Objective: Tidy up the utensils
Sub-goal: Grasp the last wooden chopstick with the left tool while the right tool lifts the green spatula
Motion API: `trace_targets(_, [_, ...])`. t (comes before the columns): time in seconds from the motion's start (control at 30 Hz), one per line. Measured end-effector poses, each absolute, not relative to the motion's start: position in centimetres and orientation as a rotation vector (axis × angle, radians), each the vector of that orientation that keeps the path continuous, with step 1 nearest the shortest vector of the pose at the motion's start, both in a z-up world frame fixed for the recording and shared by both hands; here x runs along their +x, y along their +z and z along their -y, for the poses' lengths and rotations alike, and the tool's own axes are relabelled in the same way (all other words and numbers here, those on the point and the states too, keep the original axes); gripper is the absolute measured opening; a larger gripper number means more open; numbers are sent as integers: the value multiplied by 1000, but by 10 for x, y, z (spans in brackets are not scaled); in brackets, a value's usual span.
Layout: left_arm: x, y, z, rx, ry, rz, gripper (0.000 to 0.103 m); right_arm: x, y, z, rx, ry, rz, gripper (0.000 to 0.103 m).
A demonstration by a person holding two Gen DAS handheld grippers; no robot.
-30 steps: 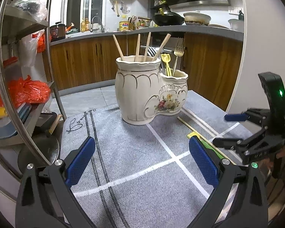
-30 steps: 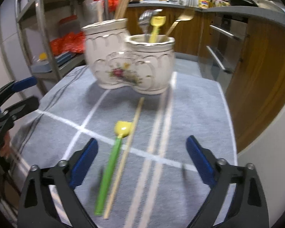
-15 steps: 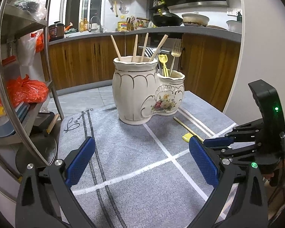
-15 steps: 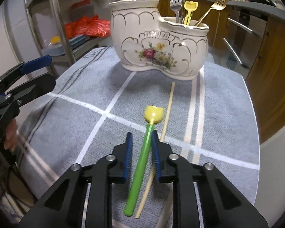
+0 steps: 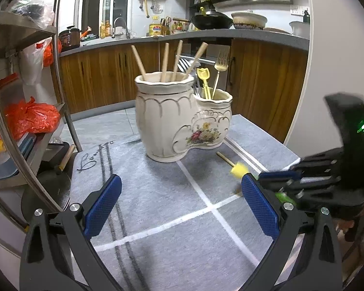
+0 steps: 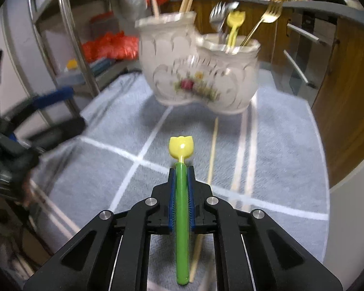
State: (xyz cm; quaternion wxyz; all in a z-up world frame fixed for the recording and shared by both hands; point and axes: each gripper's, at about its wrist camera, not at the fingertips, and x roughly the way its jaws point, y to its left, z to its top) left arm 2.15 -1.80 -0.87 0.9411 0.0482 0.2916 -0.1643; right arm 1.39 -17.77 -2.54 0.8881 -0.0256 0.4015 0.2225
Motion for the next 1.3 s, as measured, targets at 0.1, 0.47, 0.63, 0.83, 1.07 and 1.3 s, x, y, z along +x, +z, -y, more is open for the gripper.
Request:
trace_targets(0.1, [24,-10,35,115,-338,-613,97,9,-8,201,-19,435,-776,10])
trace_targets(0.47, [42,-39,113,108,-284,-792,94,6,-8,270,65,358,-732,10])
trace_targets(0.63, [47,-54,143,126,-259,-862,81,3,-11,284,95,351,-719,10])
trace_targets(0.83, [47,-65,162,177,-195,-891,66,-4,-12,297,117,349,-709,10])
trace_targets(1.07, [50,-61,154,124,-189,-896,15,-9,-9,297,123,360,-694,10])
trace_targets(1.3, [51,-58,134,176,-284,-912,4,-12,-7,291,107,370,-686,10])
